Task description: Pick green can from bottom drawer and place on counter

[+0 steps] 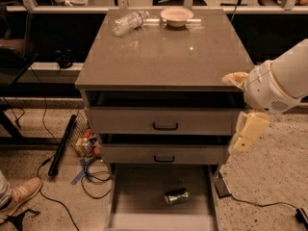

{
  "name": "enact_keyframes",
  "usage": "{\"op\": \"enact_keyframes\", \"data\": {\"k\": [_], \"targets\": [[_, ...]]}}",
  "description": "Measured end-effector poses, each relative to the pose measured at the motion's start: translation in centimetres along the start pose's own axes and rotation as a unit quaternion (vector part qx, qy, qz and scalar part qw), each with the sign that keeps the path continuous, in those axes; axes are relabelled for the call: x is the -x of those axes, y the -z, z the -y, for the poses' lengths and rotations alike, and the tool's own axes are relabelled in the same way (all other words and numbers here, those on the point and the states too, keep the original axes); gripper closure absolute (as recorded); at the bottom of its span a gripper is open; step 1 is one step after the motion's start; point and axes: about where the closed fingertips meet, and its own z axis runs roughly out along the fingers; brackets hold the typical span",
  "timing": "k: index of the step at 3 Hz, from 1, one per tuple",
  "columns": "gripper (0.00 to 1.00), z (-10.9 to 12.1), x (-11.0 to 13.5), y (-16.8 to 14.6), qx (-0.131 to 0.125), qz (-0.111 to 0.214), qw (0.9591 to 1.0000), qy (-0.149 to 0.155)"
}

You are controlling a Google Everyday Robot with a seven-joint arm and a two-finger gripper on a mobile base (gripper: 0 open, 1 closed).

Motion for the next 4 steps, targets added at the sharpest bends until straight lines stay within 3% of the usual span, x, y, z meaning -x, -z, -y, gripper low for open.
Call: {"op": "enact_keyframes", "data": {"k": [1,2,4], "targets": [[0.00,-0.4,-1.1,-2.1,0.010,0.004,0.9999,-0.004],[0.00,-1.3,-3.8,-7.0,0.028,0.003,0.9996,0.004],[0.00,-5.1,-12.1,-22.3,0.076,0.022,0.9968,0.007]]}}
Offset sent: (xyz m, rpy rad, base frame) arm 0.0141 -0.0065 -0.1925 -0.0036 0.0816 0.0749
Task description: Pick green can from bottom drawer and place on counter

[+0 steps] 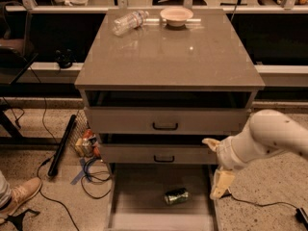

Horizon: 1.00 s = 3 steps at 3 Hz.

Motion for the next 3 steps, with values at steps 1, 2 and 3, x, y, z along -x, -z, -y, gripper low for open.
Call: {"op": "enact_keyframes", "data": {"k": [1,2,3], "targets": [[0.00,-2.1,-4.0,-9.3,0.034,0.028,0.9988,-0.021],[0.00,-2.1,-4.0,-9.3,0.034,0.028,0.9988,-0.021],[0.00,-1.9,-5.2,-11.6,0.041,0.039,0.9982,-0.021]]}}
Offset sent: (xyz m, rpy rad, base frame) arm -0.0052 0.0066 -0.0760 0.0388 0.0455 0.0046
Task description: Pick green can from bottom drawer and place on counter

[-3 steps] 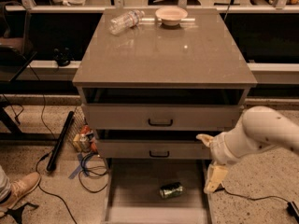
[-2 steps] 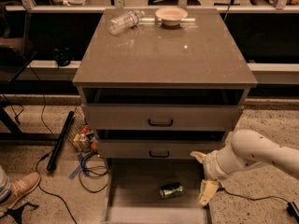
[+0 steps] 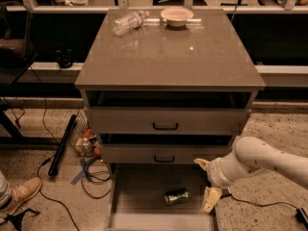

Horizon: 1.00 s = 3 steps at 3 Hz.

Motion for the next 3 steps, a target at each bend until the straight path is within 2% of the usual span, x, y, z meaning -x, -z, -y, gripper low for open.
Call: {"op": "enact_keyframes", "data": {"k": [1,2,3], "targets": [[0.00,1.2,-3.6,-4.0,0.004,0.017,0.9998,0.000],[0.00,2.4,-7.3,-8.9,0.005,0.028,0.9995,-0.016],[0.00,3.1,-9.9,-14.2,0.013,0.038,0.9987,-0.032]]}}
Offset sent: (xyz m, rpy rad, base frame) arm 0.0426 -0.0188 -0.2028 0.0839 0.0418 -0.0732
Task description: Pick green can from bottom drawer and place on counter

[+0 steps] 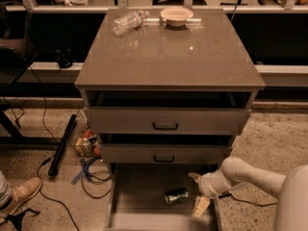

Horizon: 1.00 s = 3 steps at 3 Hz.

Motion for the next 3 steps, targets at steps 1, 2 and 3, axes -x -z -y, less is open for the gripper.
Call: {"op": "enact_keyframes", "data": {"k": [1,2,3], "targets": [[0.00,0.6,-1.7,-5.7,0.006,-0.010,0.9999,-0.006],[0.00,1.1,-2.5,-8.9,0.003,-0.019,0.9998,-0.003],[0.00,1.8,-3.6,-11.6,-0.002,-0.036,0.9993,0.002]]}}
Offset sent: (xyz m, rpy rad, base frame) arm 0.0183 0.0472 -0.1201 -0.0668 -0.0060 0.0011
